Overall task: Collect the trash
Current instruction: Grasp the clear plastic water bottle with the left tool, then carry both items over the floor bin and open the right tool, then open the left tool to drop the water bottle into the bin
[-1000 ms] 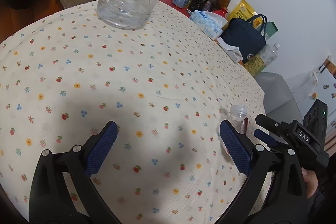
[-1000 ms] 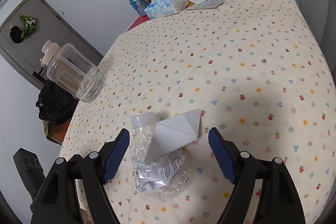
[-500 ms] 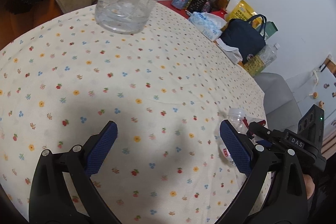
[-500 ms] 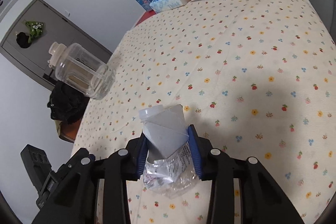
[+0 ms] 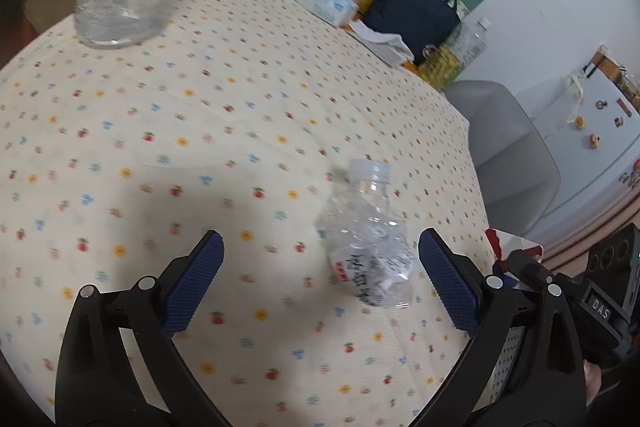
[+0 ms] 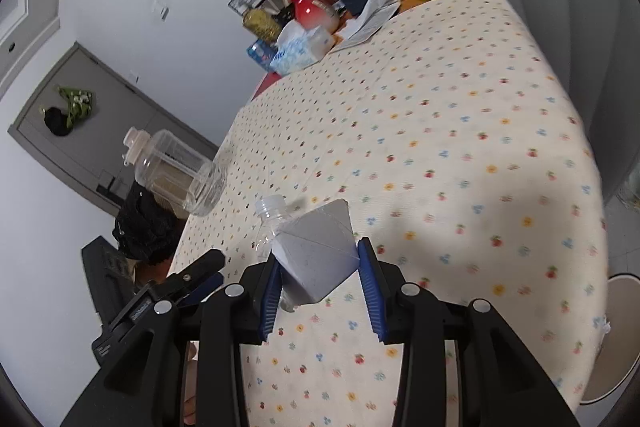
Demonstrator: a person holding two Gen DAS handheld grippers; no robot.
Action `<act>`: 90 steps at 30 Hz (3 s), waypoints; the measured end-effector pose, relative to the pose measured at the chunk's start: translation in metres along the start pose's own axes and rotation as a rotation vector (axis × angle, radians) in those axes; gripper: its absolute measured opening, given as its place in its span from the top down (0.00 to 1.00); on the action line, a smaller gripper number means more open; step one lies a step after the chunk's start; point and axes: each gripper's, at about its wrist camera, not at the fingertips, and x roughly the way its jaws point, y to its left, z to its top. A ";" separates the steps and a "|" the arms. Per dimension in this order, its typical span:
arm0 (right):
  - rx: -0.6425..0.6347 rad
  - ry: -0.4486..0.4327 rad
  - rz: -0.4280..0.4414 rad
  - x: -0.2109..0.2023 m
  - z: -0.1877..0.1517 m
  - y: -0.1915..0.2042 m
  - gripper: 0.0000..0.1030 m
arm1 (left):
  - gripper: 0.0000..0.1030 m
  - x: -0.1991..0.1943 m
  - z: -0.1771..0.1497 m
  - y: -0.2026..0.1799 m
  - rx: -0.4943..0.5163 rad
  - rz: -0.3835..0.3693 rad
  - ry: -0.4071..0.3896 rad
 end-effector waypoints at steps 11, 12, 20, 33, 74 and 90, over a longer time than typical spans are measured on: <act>0.062 -0.113 -0.070 -0.051 -0.027 -0.042 0.64 | 0.36 0.039 -0.012 -0.031 0.024 -0.044 0.112; 0.070 -0.112 -0.066 -0.052 -0.027 -0.045 0.64 | 0.37 0.039 -0.013 -0.030 0.021 -0.042 0.109; 0.105 -0.123 -0.079 -0.055 -0.033 -0.058 0.63 | 0.61 0.043 -0.013 -0.029 0.026 -0.029 0.101; 0.102 -0.162 -0.064 -0.081 -0.041 -0.064 0.63 | 0.66 0.007 -0.014 -0.058 0.095 -0.047 0.037; 0.413 -0.274 -0.394 -0.221 -0.130 -0.270 0.27 | 0.66 0.085 -0.175 -0.299 0.506 -0.249 0.330; 0.510 -0.383 -0.426 -0.279 -0.154 -0.310 0.22 | 0.27 0.126 -0.241 -0.348 0.642 -0.255 0.498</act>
